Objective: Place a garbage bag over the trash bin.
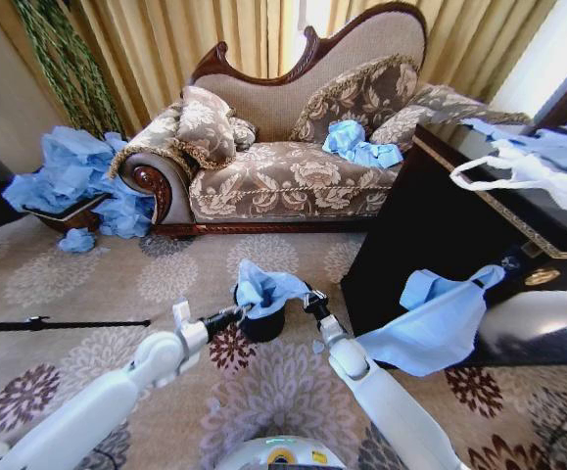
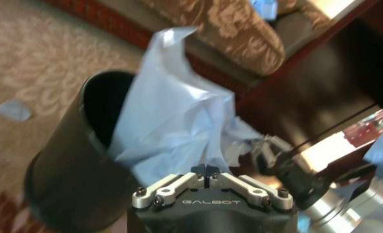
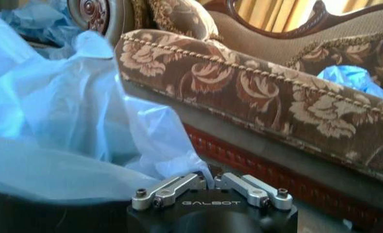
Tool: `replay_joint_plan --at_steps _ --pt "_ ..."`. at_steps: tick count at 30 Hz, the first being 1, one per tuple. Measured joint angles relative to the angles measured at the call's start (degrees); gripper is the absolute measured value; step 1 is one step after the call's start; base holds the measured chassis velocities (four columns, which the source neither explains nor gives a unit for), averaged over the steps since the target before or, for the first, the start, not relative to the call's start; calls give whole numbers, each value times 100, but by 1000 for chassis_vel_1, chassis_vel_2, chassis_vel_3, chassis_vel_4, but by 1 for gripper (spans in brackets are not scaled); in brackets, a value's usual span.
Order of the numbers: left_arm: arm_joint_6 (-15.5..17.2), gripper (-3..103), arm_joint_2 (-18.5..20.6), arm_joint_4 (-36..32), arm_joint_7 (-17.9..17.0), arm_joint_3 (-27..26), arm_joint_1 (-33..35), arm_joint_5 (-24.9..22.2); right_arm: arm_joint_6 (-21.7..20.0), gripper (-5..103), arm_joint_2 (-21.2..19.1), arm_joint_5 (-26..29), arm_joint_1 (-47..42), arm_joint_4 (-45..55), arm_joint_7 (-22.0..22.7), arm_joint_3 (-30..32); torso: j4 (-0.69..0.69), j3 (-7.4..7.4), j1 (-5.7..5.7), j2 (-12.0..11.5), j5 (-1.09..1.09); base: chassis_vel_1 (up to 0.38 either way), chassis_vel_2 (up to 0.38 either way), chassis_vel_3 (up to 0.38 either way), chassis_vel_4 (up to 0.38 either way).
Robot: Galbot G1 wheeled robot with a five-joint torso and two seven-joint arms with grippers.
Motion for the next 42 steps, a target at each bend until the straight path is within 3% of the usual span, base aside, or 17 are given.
replay_joint_plan --at_steps 16,30,42 --pt "-228 0 -343 860 100 -34 378 565 89 0 151 -197 -71 -713 -35 -83 0 1 0 0 0 0 0 0 0" --pt "-408 0 -1014 2273 -139 119 -717 479 168 0 694 -230 623 -1685 -117 -82 -1 1 1 0 1 0 0 0 0" --pt "-552 0 -1242 2674 -288 -8 -958 409 148 0 949 -211 1183 -2049 -148 -108 0 2 1 0 0 0 0 0 0"
